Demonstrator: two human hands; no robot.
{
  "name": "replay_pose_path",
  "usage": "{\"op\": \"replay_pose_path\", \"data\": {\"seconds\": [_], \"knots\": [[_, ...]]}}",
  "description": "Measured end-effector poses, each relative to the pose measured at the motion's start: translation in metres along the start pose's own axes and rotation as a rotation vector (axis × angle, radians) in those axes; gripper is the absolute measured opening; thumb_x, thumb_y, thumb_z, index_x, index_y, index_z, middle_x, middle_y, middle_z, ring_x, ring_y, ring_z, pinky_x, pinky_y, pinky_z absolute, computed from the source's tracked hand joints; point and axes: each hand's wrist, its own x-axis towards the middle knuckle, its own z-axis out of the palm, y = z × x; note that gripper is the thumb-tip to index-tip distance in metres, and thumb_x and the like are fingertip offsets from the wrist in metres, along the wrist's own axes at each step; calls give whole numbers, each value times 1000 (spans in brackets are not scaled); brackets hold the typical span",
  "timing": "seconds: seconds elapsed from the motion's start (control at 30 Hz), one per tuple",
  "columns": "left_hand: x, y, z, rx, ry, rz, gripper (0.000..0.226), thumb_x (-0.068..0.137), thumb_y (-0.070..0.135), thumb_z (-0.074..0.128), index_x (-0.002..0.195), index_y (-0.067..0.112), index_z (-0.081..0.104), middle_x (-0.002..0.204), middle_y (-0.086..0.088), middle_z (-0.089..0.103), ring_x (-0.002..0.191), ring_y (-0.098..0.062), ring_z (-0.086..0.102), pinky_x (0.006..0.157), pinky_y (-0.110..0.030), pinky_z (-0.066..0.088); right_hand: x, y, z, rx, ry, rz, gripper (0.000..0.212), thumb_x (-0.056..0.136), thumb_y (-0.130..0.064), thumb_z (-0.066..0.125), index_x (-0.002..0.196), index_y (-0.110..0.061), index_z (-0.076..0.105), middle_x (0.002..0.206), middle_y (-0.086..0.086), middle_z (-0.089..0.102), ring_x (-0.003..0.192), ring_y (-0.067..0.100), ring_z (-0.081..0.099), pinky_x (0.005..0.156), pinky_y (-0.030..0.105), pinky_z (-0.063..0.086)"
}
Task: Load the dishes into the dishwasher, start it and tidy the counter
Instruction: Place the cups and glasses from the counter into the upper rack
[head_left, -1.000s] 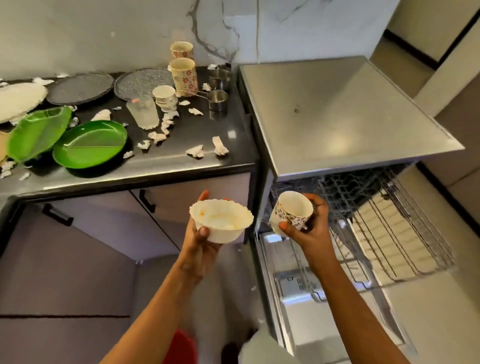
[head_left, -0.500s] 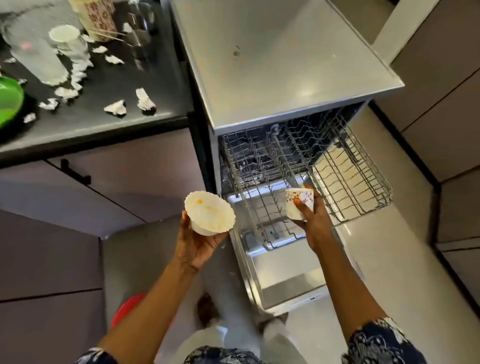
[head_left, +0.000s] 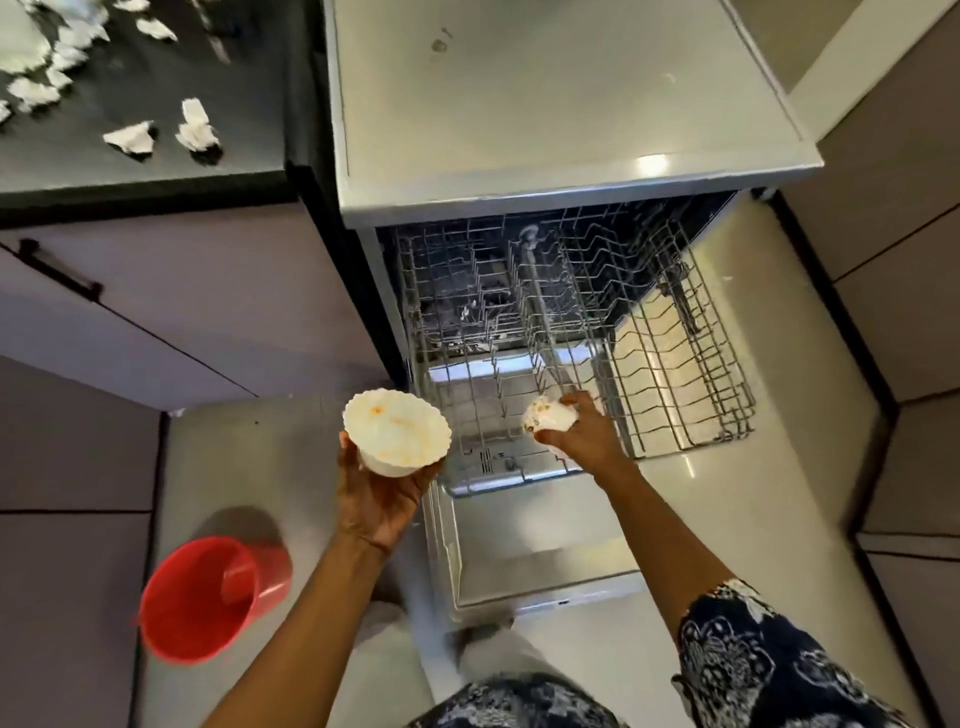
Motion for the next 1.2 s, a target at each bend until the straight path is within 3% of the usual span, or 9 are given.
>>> {"op": "replay_pose_path", "data": {"seconds": [0.13, 0.27, 0.4, 0.67, 1.07, 1.2], "knots": [[-2, -13, -4, -15, 7, 27, 76, 26, 53, 92, 94, 22, 77, 105, -11, 71, 92, -31, 69, 65, -44, 59, 15, 2, 8, -284, -56, -113, 70, 67, -21, 83, 126, -15, 47, 123, 12, 53, 112, 29, 52, 86, 29, 43], [-2, -14, -8, -11, 24, 45, 76, 30, 53, 92, 98, 23, 76, 108, -11, 69, 95, -31, 68, 68, -45, 59, 28, -2, 22, -433, -122, -131, 76, 68, -22, 82, 132, -16, 41, 125, 18, 50, 113, 33, 51, 90, 33, 43], [1, -11, -12, 9, 28, 65, 73, 34, 55, 90, 99, 24, 76, 110, -10, 69, 98, -31, 67, 82, -50, 53, 28, 1, 33, -531, -140, -134, 75, 68, -25, 82, 131, -16, 42, 125, 17, 49, 114, 33, 49, 90, 34, 43], [0, -10, -14, 38, -20, 68, 72, 38, 56, 89, 102, 25, 75, 111, -10, 69, 101, -31, 66, 85, -48, 52, 23, 17, 51, -555, -35, -186, 74, 72, -24, 78, 134, -17, 38, 131, 13, 46, 122, 30, 39, 94, 33, 40], [3, -11, -24, 39, -10, 33, 74, 36, 56, 90, 101, 24, 75, 112, -10, 68, 102, -31, 66, 88, -48, 49, 41, 26, 69, -500, -99, -154, 73, 76, -20, 76, 137, -14, 38, 135, 15, 46, 124, 32, 44, 99, 41, 42], [4, -14, -25, 35, -15, 24, 75, 37, 55, 91, 103, 24, 74, 114, -10, 68, 103, -31, 66, 87, -48, 51, 44, 28, 59, -454, -184, -142, 83, 71, -24, 80, 139, -13, 35, 135, 14, 47, 124, 33, 46, 100, 41, 42]]}}
